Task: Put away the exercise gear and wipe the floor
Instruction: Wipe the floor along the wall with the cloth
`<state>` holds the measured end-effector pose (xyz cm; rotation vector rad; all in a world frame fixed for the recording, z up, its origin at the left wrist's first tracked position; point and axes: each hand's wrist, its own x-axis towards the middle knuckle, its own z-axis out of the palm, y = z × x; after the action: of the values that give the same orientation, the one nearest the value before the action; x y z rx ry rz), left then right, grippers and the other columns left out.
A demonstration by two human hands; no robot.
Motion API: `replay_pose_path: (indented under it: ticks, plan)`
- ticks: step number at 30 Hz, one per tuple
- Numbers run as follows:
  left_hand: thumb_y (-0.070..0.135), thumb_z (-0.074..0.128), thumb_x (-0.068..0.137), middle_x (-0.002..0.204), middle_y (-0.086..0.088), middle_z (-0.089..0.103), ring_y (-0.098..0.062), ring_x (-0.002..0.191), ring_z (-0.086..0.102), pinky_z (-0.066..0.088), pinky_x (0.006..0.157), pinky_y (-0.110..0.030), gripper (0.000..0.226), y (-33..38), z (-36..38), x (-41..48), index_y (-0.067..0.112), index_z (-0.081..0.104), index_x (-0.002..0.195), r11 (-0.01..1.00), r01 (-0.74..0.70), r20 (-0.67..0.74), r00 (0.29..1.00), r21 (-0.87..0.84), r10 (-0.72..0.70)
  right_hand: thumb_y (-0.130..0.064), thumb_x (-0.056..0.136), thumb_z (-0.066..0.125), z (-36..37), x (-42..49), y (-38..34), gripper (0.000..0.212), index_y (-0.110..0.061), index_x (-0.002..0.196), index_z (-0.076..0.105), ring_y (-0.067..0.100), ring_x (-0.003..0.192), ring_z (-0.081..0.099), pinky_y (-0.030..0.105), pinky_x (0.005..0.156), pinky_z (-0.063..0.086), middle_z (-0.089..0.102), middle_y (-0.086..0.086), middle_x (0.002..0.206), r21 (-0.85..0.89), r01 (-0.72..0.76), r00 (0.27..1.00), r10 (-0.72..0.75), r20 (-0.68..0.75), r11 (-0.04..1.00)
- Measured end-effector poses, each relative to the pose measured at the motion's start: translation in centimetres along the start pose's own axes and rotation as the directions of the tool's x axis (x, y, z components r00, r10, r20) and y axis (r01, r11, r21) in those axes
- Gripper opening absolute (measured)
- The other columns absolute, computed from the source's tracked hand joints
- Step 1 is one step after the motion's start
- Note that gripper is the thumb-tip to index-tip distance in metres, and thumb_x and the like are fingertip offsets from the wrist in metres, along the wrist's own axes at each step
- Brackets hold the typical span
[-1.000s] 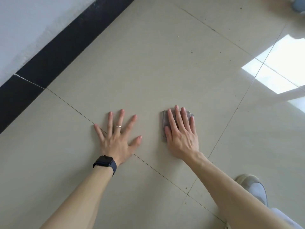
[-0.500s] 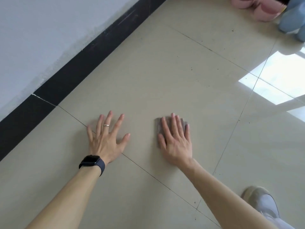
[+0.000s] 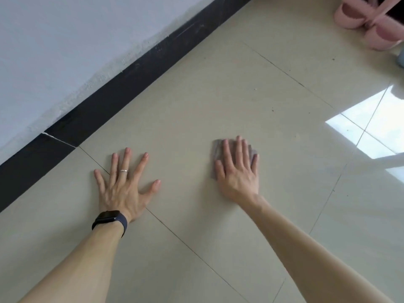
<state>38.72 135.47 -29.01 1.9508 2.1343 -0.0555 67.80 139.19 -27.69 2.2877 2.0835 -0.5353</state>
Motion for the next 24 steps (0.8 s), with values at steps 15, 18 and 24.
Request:
replay_pose_path:
  ticks: [15,18,24]
  plan:
    - [0.074,0.034,0.081,0.167,0.005,0.002,-0.022,0.153,0.003,0.012,0.114,-0.069,0.082,0.0,-0.3,0.2,0.044,0.017,0.155,1.000,-0.024,-0.028,0.999,0.013,0.025,-0.050,0.104,0.020,-0.6,7.0,-4.1,0.061,-0.028,0.160,0.007,0.021,0.154,-0.007,0.048,0.123,-0.004,-0.004,0.006,0.167,-0.156,0.485,0.874,-0.470,0.123,0.861]
    - [0.074,0.034,0.081,0.167,0.004,0.003,-0.024,0.153,0.004,0.011,0.115,-0.068,0.081,0.0,-0.2,0.4,0.043,0.019,0.155,0.999,-0.026,-0.037,0.999,0.031,0.027,-0.055,0.104,0.019,-3.0,13.5,-2.8,0.059,-0.035,0.158,0.012,0.015,0.153,-0.002,0.050,0.124,0.006,0.002,-0.001,0.167,-0.192,0.705,0.709,-0.677,0.198,0.683]
    - [0.074,0.038,0.080,0.167,0.002,0.007,-0.026,0.153,0.009,0.011,0.115,-0.069,0.082,-0.1,0.0,0.6,0.044,0.020,0.154,0.998,-0.030,-0.053,0.998,0.064,0.034,-0.050,0.104,0.016,-2.9,21.2,-10.4,0.063,-0.026,0.159,-0.003,0.025,0.152,-0.015,0.052,0.121,-0.011,-0.013,0.011,0.166,-0.005,-0.076,0.997,0.076,-0.023,0.997]
